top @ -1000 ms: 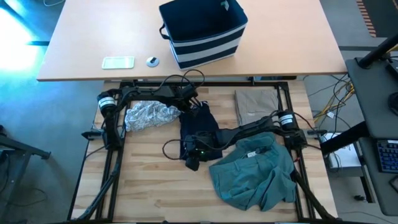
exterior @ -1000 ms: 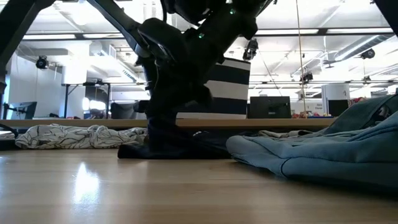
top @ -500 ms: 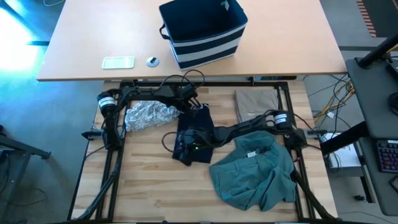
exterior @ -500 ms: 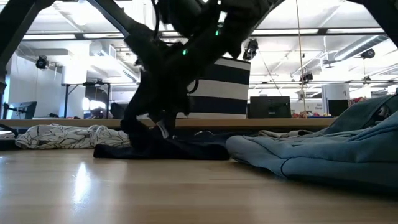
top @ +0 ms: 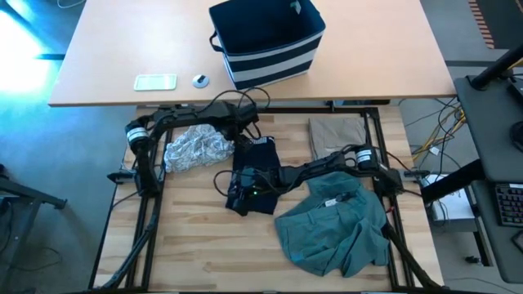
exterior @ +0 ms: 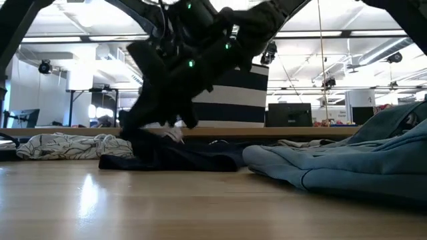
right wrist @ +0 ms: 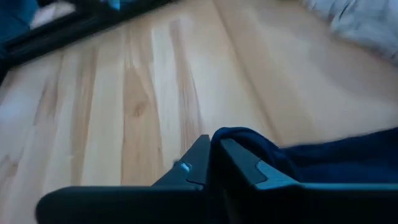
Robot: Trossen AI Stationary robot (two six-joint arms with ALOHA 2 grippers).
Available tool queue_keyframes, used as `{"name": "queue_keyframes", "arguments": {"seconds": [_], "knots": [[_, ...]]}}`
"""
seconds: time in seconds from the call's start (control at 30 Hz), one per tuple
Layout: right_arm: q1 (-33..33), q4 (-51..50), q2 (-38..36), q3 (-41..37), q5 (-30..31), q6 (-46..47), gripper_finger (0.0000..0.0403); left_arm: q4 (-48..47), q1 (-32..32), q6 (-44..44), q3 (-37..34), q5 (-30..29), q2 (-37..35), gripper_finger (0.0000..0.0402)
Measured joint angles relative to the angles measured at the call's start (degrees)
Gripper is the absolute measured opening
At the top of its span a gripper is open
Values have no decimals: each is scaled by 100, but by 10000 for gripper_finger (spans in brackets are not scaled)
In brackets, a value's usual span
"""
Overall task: Fold Laundry from Bin
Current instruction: Fold the blue boxer
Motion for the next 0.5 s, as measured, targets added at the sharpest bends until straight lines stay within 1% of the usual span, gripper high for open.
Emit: {"name": "queue_keyframes", "arguments": {"seconds": [0.1, 0.17, 0.27, 0.37, 0.5], "knots": [[-30, 287, 155, -2, -396, 33, 50, -295, -4, -1, 22, 2, -240, 208], [-48, 363, 188, 14, -604, 97, 77, -406, -11, -40, -31, 2, -443, 219], [-62, 324, 213, 98, -657, 95, 121, -567, -57, -214, -157, 6, -848, 231], [-66, -100, 127, 212, -690, -72, 163, -459, -230, -474, -307, 24, -1311, 237], [-48, -1418, -189, 567, -693, -492, 210, -4, -632, -725, -680, 187, -1801, 237]]}}
